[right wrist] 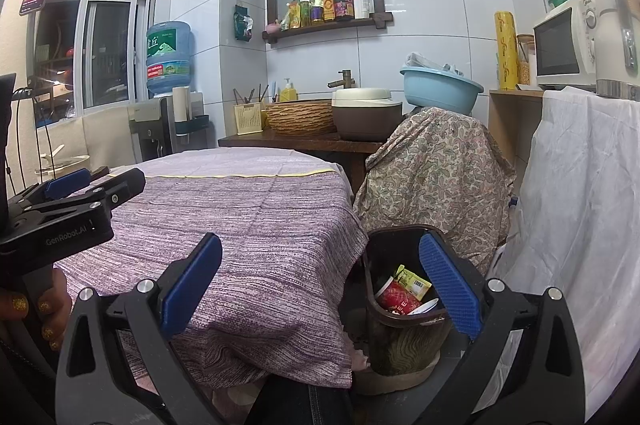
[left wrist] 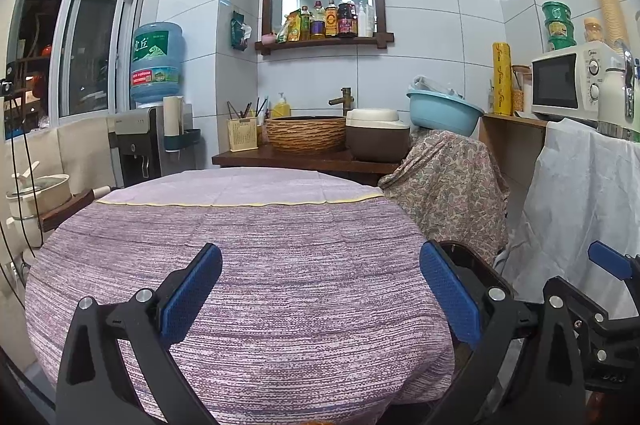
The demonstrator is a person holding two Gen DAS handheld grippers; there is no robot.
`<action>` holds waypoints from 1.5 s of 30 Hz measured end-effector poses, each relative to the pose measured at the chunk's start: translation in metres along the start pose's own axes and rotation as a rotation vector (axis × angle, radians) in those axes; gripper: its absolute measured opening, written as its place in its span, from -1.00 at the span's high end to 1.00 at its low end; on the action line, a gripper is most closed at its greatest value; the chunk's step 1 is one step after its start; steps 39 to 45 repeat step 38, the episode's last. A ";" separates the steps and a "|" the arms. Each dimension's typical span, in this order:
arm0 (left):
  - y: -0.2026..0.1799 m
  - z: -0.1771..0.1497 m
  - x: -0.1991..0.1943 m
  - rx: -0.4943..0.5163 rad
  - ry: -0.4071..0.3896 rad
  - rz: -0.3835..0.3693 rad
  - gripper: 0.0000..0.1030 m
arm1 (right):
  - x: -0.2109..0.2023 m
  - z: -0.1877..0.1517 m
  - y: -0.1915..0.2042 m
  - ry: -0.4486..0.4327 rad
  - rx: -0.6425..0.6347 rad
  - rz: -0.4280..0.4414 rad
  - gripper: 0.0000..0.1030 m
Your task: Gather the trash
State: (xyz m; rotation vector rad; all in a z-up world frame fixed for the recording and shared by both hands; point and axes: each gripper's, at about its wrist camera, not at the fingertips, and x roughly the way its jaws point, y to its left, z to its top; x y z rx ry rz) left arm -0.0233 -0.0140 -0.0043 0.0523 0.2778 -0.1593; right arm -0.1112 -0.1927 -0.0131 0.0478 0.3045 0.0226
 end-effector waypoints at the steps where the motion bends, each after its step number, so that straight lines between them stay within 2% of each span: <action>1: 0.000 0.000 0.000 0.000 0.000 0.000 -0.90 | 0.000 -0.001 0.000 0.001 0.000 0.001 -0.89; 45: 0.000 -0.001 0.002 0.003 -0.006 0.001 -0.91 | 0.003 -0.002 -0.001 0.011 0.006 0.011 -0.89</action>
